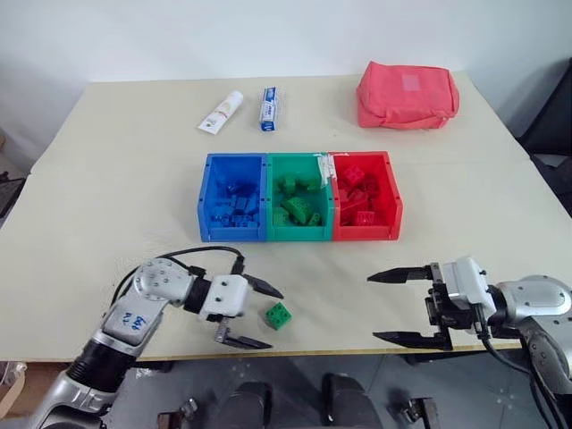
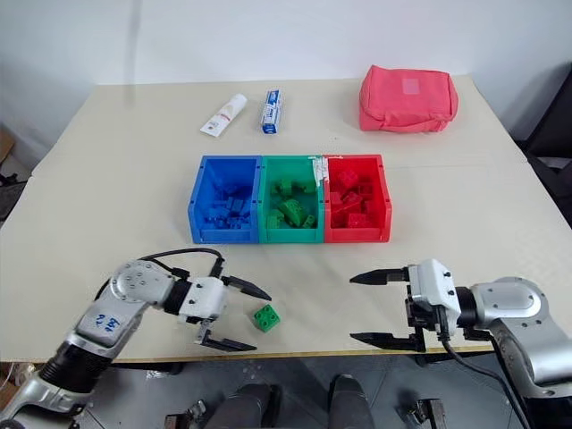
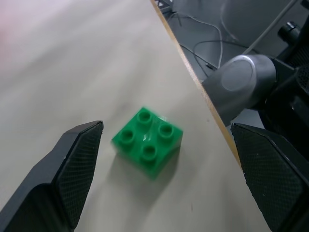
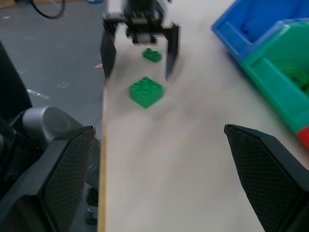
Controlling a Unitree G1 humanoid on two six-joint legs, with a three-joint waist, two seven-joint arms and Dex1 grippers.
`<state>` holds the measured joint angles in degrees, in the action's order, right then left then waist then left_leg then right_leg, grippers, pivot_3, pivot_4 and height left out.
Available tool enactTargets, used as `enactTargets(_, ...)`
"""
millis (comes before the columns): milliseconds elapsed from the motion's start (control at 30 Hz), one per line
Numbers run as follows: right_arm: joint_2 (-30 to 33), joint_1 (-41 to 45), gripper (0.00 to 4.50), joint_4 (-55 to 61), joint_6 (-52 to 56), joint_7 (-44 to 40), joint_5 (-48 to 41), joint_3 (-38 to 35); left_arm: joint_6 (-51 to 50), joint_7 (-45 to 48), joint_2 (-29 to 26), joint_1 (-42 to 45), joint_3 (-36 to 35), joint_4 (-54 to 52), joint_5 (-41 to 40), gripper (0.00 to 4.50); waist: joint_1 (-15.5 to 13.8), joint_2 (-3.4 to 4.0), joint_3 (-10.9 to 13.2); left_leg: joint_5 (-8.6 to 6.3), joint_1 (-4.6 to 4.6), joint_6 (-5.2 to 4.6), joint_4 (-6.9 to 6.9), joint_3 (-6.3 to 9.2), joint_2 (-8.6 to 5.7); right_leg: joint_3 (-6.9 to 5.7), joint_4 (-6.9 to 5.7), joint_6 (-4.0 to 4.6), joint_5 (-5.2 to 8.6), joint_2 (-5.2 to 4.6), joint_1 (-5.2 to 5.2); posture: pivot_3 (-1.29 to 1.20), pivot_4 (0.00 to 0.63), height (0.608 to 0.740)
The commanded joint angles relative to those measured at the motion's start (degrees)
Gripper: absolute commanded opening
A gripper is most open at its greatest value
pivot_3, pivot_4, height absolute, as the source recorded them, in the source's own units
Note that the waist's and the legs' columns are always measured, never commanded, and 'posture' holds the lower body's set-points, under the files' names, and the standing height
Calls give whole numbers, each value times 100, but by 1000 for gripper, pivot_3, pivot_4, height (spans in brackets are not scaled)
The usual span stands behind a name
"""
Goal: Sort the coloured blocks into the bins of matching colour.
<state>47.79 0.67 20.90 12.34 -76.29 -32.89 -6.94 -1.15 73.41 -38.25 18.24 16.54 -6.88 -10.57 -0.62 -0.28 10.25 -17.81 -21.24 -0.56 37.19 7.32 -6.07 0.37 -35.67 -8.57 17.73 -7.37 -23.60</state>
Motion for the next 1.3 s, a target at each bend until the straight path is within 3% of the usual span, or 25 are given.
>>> enactTargets(33, 56, -49, 4471, 379, 322, 212, -198, 0, 499, -216, 50, 295, 358, 446, 771, 4500, -46, 0, 0, 1, 1, 1, 1, 0, -1, 0, -1, 0, 0, 0, 1, 0, 150, 740)
enactTargets(233, -17, -146, 4471, 505, 401, 426, -166, -31, 566, -377, 277, 749, 442, 1057, 925, 4500, -146, 0, 0, 6, 0, -11, 17, 2, -18, -1, 6, -17, -9, -5, 17, 0, 150, 740)
enactTargets(367, -17, -259, 4500, 487, 353, 516, -127, -85, 602, -360, 434, 792, 471, 1228, 768, 3644, -155, 0, -1, 6, 1, -11, 16, 2, -17, -1, 5, -17, -10, -4, 16, 0, 150, 740)
enactTargets(600, 7, -530, 4500, 496, 227, 623, -112, -338, 663, -215, 445, 671, 420, 1143, 592, 1480, -174, 0, 0, 7, 1, -12, 18, 2, -17, -1, 4, -18, -10, -4, 17, 0, 150, 740)
enactTargets(733, -61, -717, 4500, 558, 181, 822, -137, -568, 541, -479, 606, 613, 196, 1085, 404, 1433, -191, 0, 0, 6, 1, -12, 16, 2, -16, -1, 4, -18, -10, -3, 16, 0, 150, 740)
enactTargets(867, -442, -1050, 4500, 822, 367, 1617, -473, -1302, -375, -1680, 1361, 862, -697, 705, -296, 1433, -255, -8, 4, 7, -6, -12, 21, 5, -18, -1, 1, -18, -10, -3, 11, 0, 150, 740)
enactTargets(967, -678, -1116, 4500, 879, 362, 2050, -485, -1560, -885, -2502, 1815, 1278, -1071, 710, -371, 1433, -254, -13, 6, 6, -8, -12, 27, 5, -19, -1, 0, -20, -12, -3, 12, 0, 150, 740)
enactTargets(1133, -913, -868, 4500, 841, 275, 2622, -433, -1810, -704, -4014, 2544, 2417, -1194, 2058, 342, 1433, -255, -15, 7, 6, -6, -12, 35, 0, -24, 1, -6, -25, -14, -1, 13, 0, 150, 740)
enactTargets(1300, -925, -760, 4500, 942, 279, 2761, -380, -1656, -578, -4186, 2856, 2966, -1065, 2884, 531, 1433, -217, -19, 9, 7, -6, -13, 26, -11, -21, 6, -6, -26, -15, 6, 4, 0, 150, 740)
